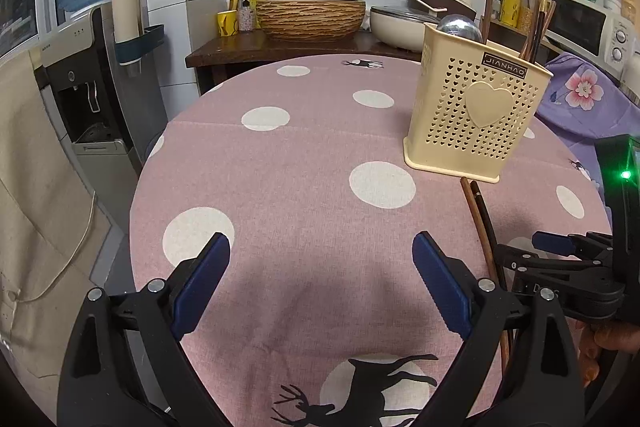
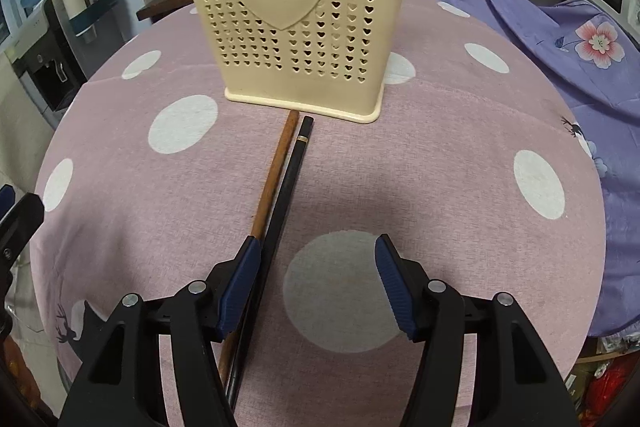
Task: Organize utensils
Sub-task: 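Grasp a black gold-tipped chopstick from the table with the right tool, then grasp a wooden chopstick with the left tool while the right tool holds the black chopstick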
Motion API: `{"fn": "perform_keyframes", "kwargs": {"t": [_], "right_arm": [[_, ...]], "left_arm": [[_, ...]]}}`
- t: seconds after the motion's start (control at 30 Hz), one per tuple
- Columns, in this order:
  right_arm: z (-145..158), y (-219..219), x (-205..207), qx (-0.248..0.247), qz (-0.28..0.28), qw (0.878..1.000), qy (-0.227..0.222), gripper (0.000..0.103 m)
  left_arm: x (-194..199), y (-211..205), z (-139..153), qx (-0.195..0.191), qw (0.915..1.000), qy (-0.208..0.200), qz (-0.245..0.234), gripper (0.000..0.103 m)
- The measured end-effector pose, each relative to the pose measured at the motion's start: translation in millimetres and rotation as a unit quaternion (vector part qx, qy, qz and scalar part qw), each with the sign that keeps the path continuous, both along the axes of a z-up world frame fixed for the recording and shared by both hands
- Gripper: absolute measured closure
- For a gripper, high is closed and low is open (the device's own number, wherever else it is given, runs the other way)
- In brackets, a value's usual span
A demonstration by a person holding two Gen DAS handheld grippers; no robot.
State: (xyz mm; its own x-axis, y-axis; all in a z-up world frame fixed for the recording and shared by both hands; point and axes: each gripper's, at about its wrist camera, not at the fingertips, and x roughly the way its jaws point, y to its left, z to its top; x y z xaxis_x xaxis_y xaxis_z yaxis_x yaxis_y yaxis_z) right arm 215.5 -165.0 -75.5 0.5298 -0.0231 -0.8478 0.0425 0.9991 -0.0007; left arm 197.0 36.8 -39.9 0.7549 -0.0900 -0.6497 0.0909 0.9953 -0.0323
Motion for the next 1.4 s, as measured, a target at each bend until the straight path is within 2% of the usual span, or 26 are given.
{"fn": "perform_keyframes", "kwargs": {"t": [0.1, 0.2, 0.27, 0.3, 0.37, 0.53, 0.73, 0.9, 1.17, 1.4], "right_arm": [[-2, 0, 4, 0.001, -0.001, 1.000, 0.006, 0.046], [-5, 5, 12, -0.020, -0.004, 1.000, 0.008, 0.047], [-2, 8, 19, -0.010, -0.004, 1.000, 0.012, 0.063], [-2, 7, 23, -0.001, -0.006, 1.000, 0.016, 0.066], [0, 7, 31, 0.005, -0.008, 1.000, 0.018, 0.079], [3, -2, 55, 0.031, -0.021, 0.999, 0.030, 0.092], [5, -10, 59, 0.057, -0.025, 0.998, 0.032, 0.094], [6, -34, 47, 0.105, -0.035, 0.993, 0.035, 0.095], [22, -71, 25, 0.137, -0.054, 0.989, -0.004, 0.095], [30, -92, 7, 0.147, -0.069, 0.986, -0.022, 0.095]], "left_arm": [[0, -1, 1, 0.001, 1.0000, -0.001, -0.002, 0.012], [1, -2, 0, 0.001, 1.0000, 0.002, -0.003, 0.012], [2, -3, -1, 0.000, 1.0000, 0.003, -0.002, 0.012], [2, -2, -1, 0.000, 1.0000, 0.004, -0.002, 0.012], [2, -3, -2, 0.000, 1.0000, 0.006, -0.003, 0.012], [3, -5, -3, 0.004, 0.9999, 0.010, -0.007, 0.012], [4, -18, -8, 0.008, 0.9994, 0.019, -0.027, 0.012], [10, -40, -10, 0.009, 0.9975, 0.028, -0.065, 0.013], [34, -91, -18, -0.009, 0.9889, 0.066, -0.133, 0.035], [64, -125, -36, -0.024, 0.9811, 0.113, -0.155, 0.050]]}}
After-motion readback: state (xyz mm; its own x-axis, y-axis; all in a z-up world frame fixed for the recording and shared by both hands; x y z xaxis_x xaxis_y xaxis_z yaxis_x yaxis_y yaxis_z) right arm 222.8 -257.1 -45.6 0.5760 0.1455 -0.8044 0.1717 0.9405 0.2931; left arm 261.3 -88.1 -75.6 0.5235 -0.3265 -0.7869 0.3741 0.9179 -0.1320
